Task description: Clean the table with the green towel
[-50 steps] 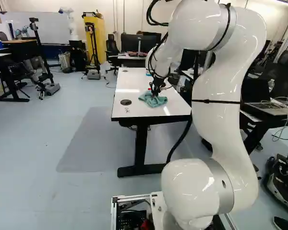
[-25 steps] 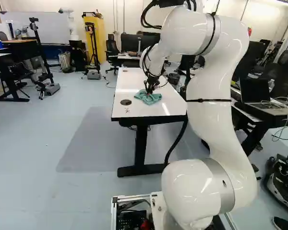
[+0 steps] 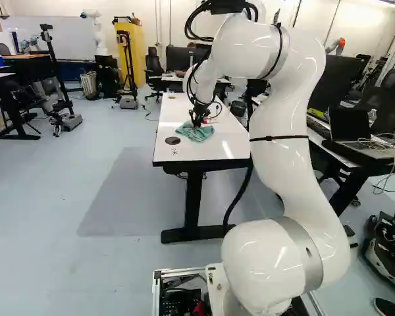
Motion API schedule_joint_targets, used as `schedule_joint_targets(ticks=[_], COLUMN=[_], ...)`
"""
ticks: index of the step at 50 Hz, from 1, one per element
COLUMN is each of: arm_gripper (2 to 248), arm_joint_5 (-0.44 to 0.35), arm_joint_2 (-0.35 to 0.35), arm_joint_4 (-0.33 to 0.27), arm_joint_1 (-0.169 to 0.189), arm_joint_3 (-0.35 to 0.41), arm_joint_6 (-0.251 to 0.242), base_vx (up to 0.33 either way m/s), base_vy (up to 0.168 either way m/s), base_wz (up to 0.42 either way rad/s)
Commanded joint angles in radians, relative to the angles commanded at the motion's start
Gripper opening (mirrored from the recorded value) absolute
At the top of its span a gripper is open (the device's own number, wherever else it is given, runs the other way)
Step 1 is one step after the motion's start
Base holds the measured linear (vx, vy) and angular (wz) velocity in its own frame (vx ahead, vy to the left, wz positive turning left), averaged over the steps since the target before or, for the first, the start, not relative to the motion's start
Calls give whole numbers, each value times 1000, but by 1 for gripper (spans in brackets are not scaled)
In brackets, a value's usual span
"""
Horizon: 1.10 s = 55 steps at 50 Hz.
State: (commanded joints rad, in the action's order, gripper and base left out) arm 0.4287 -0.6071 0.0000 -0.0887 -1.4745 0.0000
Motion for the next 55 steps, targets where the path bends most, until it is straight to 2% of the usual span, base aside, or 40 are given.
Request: schedule_joint_targets(ticks=[14,26,55], arm_gripper=[21,21,21], arm_joint_5=[0,0,0], arm_joint_2=[11,45,163], arm_joint_4=[0,0,0], arm_joint_1=[-39,-64,-68], arm_joint_3=[16,64,225], arm_joint_6=[0,0,0], base_vx=[0,0,0], base_vy=[0,0,0], base_wz=[0,0,0])
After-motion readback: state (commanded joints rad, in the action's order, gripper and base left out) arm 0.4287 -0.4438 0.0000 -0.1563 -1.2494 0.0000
